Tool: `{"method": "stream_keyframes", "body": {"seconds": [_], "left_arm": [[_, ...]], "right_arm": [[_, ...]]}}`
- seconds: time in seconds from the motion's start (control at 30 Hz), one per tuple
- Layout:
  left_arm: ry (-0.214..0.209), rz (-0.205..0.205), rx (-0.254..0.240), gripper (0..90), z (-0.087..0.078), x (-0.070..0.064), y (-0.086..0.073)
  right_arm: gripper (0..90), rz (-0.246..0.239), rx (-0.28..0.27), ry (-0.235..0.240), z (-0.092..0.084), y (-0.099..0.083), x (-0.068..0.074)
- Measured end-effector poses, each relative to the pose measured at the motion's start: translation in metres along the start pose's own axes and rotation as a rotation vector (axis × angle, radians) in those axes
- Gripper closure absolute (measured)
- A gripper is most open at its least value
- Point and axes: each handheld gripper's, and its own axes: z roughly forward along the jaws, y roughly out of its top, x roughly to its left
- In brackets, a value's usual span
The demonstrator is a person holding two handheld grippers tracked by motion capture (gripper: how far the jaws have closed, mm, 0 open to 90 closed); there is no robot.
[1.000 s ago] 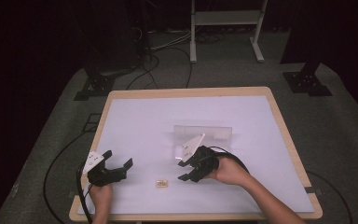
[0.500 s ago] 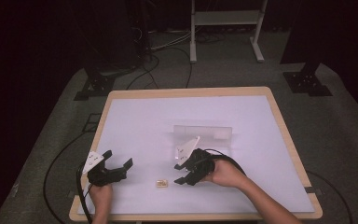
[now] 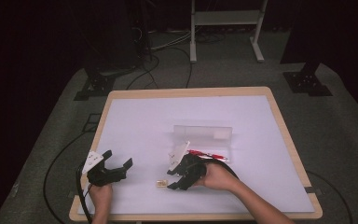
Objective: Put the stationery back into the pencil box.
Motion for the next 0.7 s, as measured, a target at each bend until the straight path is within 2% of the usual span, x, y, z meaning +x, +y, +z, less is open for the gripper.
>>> {"method": "stream_keyframes", "body": {"seconds": [0.7], "left_arm": [[-0.001,0.000,0.001,0.0,0.000,0.000,0.000]], "right_arm": [[48.5,0.002,0.021,0.019,0.026,0.008,-0.006]]}}
